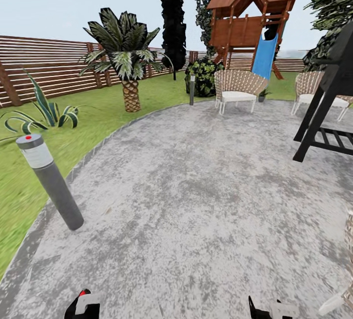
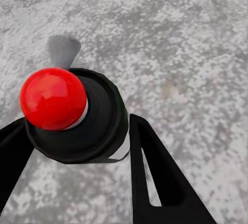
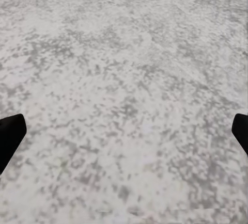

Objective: Pick up the pesticide atomizer in the garden and spray insectifuge to fully cover both potted plants in the garden.

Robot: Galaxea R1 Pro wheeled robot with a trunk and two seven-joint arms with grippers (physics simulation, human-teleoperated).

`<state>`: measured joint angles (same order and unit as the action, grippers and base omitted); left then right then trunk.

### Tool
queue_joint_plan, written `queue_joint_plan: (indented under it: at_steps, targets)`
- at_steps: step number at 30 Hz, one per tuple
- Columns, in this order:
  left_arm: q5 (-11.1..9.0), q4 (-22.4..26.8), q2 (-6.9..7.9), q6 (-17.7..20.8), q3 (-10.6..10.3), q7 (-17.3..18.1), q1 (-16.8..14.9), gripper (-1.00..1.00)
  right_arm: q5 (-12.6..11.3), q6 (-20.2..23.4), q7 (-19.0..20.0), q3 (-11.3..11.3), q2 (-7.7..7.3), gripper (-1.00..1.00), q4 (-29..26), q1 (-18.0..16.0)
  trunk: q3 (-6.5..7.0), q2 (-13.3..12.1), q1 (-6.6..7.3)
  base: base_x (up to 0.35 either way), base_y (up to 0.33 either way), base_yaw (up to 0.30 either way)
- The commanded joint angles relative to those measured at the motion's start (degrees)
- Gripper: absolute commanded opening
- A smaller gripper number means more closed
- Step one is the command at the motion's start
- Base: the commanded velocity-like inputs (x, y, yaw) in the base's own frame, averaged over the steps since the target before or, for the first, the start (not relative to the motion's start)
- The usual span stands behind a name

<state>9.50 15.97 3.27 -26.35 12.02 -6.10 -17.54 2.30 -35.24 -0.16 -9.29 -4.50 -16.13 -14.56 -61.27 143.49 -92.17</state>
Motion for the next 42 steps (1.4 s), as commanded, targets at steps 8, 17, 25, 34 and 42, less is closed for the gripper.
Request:
queue_joint_plan:
  at_steps: [8, 17, 25, 34, 42]
  targets:
    - [0.61, -0.06, -0.02, -0.19, 0.19, -0.31, -0.04, -1.0, 0.25, -0.18, 0.06, -0.13, 0.03, 1.0, 0.05, -0.03, -0.05, 0.02, -0.02, 0.337, 0.0, -0.008]
    - [0.61, -0.06, -0.02, -0.19, 0.19, -0.31, -0.04, -1.0, 0.25, -0.18, 0.07, -0.12, 0.04, 1.0, 0.09, -0.03, -0.05, 0.02, -0.02, 0.337, 0.011, -0.134]
    - [0.61, -0.06, -0.02, -0.19, 0.19, -0.31, -0.04, -1.0, 0.27, -0.18, 0.24, -0.12, 0.07, 1.0, 0.14, -0.03, -0.05, 0.02, -0.02, 0.337, 0.074, -0.243]
    - [0.61, -0.06, -0.1, -0.19, 0.19, -0.31, -0.04, -1.0, 0.34, -0.17, 0.25, -0.12, 0.1, 1.0, 0.14, -0.03, -0.05, 0.02, -0.02, 0.337, 0.08, -0.298]
    - [0.61, -0.06, -0.1, -0.19, 0.19, -0.31, -0.04, -1.0, 0.34, -0.18, 0.25, -0.12, 0.1, 1.0, 0.14, -0.03, -0.05, 0.02, -0.02, 0.337, 0.078, -0.299]
